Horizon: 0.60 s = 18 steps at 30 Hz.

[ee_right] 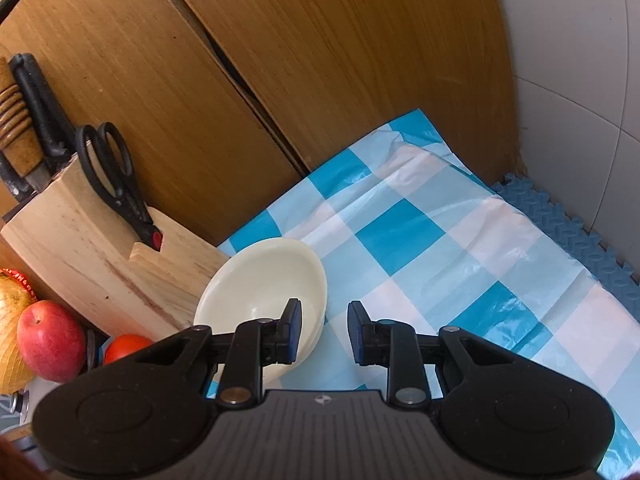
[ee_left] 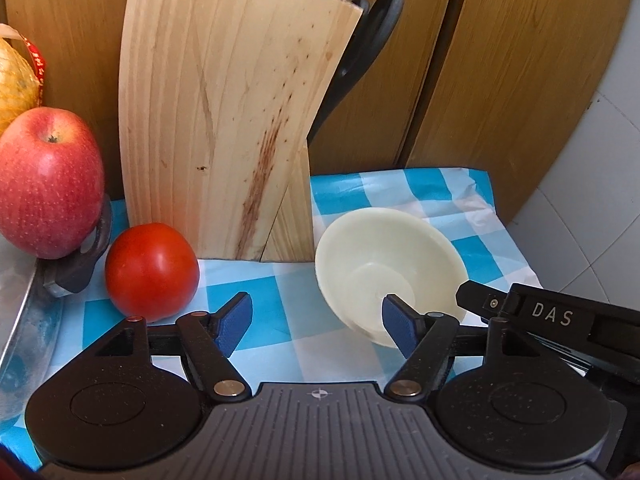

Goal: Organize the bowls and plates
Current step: 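Close both grippers on the rim of the last cream bowl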

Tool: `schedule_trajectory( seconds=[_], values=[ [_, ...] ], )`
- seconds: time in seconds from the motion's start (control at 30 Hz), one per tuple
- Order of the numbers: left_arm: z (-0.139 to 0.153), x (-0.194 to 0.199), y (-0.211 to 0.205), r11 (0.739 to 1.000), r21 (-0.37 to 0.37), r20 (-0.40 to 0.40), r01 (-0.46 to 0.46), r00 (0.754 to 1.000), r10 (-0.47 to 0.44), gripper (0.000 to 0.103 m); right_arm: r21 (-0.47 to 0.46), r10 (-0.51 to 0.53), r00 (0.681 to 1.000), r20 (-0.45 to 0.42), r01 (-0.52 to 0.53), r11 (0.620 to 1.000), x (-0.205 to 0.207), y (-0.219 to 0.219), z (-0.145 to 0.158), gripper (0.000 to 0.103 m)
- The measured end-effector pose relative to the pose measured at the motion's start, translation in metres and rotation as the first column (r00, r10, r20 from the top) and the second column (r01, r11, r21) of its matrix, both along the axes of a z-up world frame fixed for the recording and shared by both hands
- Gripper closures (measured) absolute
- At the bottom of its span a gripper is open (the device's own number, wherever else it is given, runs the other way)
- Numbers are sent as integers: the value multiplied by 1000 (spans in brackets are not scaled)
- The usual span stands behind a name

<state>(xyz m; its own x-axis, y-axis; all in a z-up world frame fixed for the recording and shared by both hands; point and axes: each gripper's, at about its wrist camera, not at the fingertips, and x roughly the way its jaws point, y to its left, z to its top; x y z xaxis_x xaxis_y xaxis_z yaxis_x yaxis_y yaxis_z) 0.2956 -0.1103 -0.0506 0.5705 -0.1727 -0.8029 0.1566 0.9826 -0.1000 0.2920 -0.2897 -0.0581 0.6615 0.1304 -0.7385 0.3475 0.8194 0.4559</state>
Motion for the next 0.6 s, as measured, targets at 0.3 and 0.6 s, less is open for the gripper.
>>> schedule_trajectory(
  seconds=[0.3,0.6],
  values=[
    [-3,9,2,1000,-24,1,-10,1000,10,25,16,7,1000,-1,-7,1000,7,1,-8,79],
    [-13,16,-3,999,-32,-21,-11,1000,10,26,17,8,1000,-1,-8,1000,13,0,-14,79]
  ],
)
